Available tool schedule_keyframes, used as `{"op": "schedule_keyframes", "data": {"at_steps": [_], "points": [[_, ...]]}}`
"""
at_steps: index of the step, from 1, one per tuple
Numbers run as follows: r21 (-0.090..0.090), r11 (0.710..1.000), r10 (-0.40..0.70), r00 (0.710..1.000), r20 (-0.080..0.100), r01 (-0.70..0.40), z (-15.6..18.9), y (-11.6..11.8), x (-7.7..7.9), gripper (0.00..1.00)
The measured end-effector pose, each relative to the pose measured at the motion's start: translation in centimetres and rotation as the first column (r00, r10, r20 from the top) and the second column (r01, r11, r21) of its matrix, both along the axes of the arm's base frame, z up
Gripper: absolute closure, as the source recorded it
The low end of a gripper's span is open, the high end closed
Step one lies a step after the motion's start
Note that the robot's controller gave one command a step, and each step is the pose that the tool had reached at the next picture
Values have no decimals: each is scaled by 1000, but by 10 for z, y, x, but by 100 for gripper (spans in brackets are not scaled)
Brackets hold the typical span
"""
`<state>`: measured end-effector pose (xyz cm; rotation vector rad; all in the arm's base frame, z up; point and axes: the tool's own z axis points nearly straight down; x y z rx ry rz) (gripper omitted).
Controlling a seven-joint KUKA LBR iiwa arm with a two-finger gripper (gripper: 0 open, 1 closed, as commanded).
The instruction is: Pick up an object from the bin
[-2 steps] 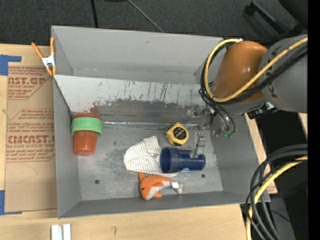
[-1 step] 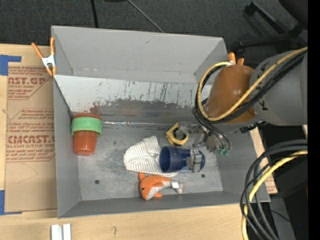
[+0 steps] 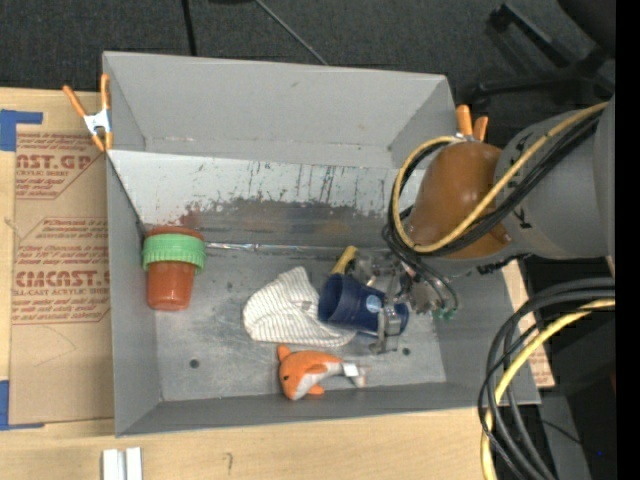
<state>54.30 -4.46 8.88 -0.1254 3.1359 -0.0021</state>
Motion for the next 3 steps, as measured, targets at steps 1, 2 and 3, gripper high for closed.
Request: {"op": "schedule_keyframes", "data": {"at_steps": [1,2,3], "points": [[0,952,305,952,0,-305,9,-12,31,100],[1,952,305,952,0,-305,9,-12,31,100],[1,948,319,948,0,-319,113,-21,39,100]]}}
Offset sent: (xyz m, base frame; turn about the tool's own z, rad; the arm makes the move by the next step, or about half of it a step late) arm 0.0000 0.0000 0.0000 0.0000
